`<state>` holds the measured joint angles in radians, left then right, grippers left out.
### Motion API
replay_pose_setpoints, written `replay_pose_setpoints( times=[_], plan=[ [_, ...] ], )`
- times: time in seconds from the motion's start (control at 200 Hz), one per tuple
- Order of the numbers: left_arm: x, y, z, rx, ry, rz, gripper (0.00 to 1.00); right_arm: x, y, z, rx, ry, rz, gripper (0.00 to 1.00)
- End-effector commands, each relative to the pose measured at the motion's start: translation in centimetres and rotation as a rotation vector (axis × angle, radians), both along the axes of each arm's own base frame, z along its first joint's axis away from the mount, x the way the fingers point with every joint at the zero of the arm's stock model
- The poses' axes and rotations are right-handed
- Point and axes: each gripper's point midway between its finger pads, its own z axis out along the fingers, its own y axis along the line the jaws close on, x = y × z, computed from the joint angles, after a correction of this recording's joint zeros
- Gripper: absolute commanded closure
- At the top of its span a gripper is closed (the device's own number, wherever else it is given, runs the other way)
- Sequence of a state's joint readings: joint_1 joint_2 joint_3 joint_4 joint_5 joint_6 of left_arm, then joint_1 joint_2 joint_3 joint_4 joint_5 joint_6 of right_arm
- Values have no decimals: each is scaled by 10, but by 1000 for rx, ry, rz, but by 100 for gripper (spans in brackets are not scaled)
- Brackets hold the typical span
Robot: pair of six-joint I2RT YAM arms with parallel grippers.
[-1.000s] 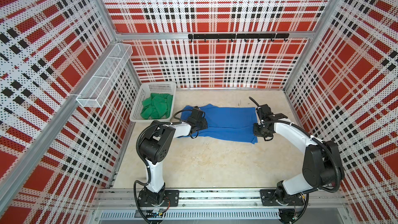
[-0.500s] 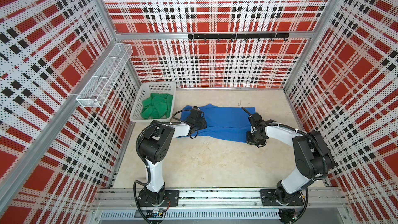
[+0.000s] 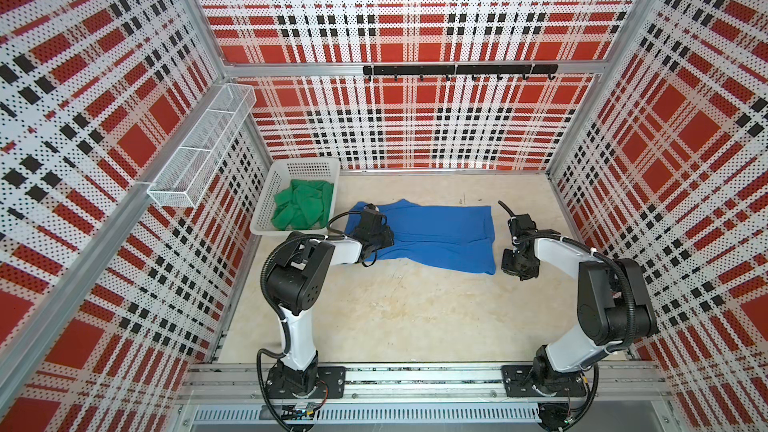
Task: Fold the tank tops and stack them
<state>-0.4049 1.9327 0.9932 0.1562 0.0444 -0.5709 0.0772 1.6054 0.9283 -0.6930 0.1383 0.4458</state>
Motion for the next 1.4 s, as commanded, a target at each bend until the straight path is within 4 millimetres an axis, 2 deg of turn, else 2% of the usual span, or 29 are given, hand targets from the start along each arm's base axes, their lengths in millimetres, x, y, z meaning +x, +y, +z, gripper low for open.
replay_pose_setpoints(
  times=[0.0,0.13,0.251,0.321,0.541,0.636,0.802,0.912,1.067,1.183,1.398],
  plan=[
    [-42,33,-55,122,205,33,57,8,1,29,3,-58,32,82],
    [-38,27,-42,110,184,26,57,7,47,41,145,-109,97,79],
    [-35,24,-33,105,172,22,57,0,82,37,212,-94,145,78],
    [-34,24,-30,104,168,21,57,-7,91,28,220,-61,158,79],
    [-27,20,-11,103,131,13,55,-22,88,7,211,-12,143,80],
    [-25,21,-10,112,132,10,54,-24,85,-4,194,10,141,81],
    [-27,22,-21,122,153,9,54,-14,84,-17,171,7,142,80],
    [-28,23,-22,121,153,13,54,-6,86,-20,170,-7,142,77],
    [-28,25,-21,122,152,15,54,-5,74,-26,113,0,112,75],
    [-29,27,-22,124,154,16,55,-3,64,-26,82,-7,86,75],
    [-31,29,-24,128,160,19,55,10,61,-24,79,-50,74,75]
  ],
)
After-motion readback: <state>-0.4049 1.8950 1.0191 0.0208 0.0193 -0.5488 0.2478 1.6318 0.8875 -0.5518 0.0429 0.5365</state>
